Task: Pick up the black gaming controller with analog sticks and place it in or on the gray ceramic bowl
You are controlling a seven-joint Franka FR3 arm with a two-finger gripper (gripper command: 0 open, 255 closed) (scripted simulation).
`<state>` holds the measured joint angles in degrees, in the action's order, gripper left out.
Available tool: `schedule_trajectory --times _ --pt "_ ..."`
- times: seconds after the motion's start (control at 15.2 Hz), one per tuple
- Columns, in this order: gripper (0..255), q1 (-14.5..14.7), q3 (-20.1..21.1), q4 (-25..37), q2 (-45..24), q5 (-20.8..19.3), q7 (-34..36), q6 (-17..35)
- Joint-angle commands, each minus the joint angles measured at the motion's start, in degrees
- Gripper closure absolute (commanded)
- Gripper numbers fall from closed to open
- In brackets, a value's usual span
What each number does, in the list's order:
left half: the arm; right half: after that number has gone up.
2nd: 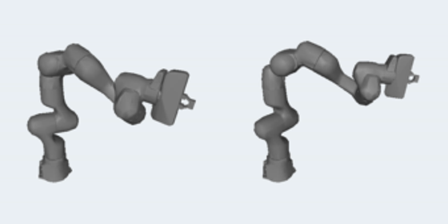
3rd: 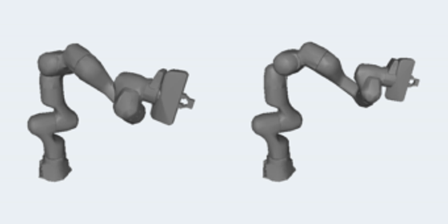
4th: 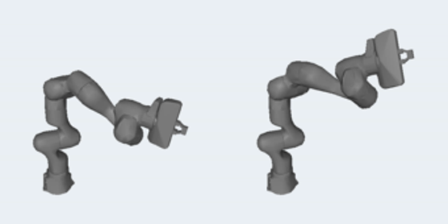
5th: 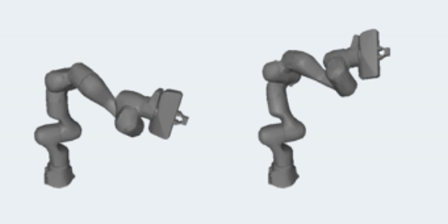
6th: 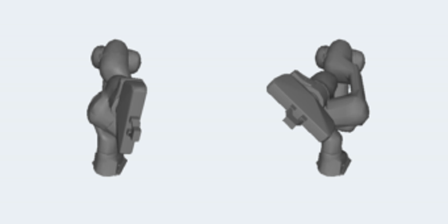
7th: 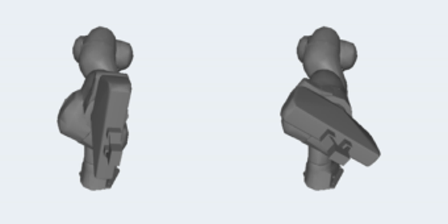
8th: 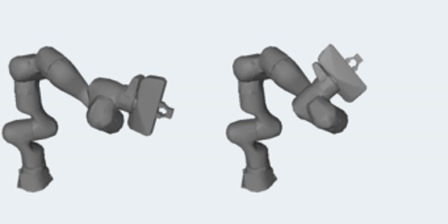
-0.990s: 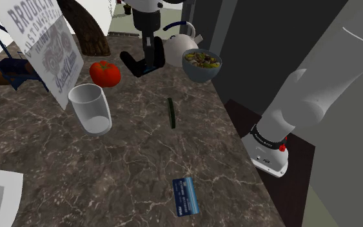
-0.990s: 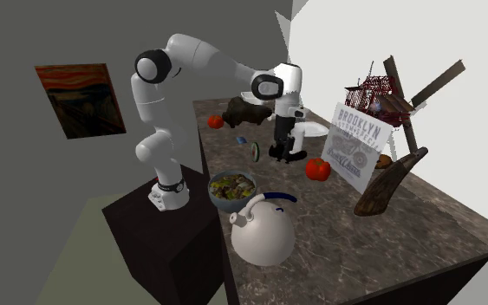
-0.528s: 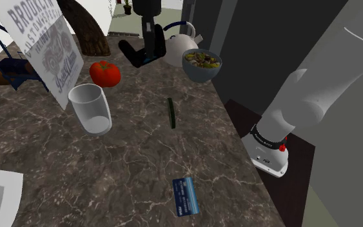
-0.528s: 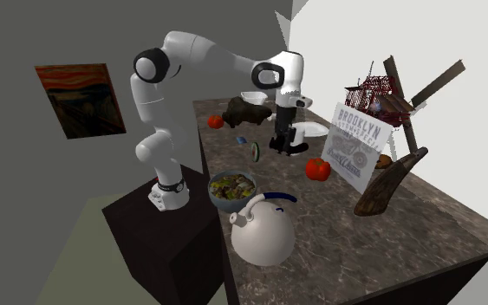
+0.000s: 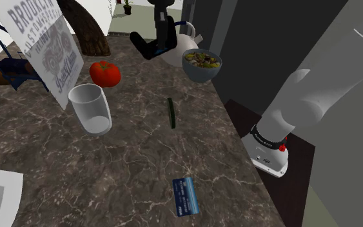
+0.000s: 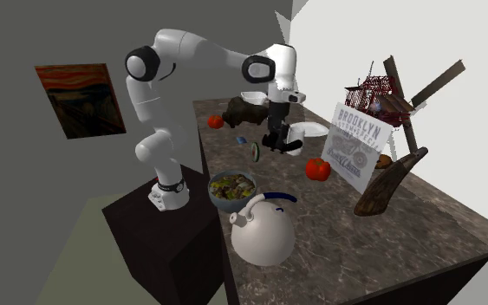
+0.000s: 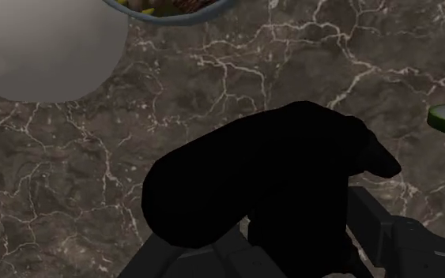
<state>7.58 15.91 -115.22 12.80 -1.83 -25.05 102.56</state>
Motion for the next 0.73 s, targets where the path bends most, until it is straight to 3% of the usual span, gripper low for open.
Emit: schedule_trajectory --times 0.0,0.66 --pt "255 -0.76 -1.69 -3.18 3.01 0.37 -2.71 0.41" --pt "255 -4.5 -11.2 -16.13 16.5 -1.08 -15.71 0.69"
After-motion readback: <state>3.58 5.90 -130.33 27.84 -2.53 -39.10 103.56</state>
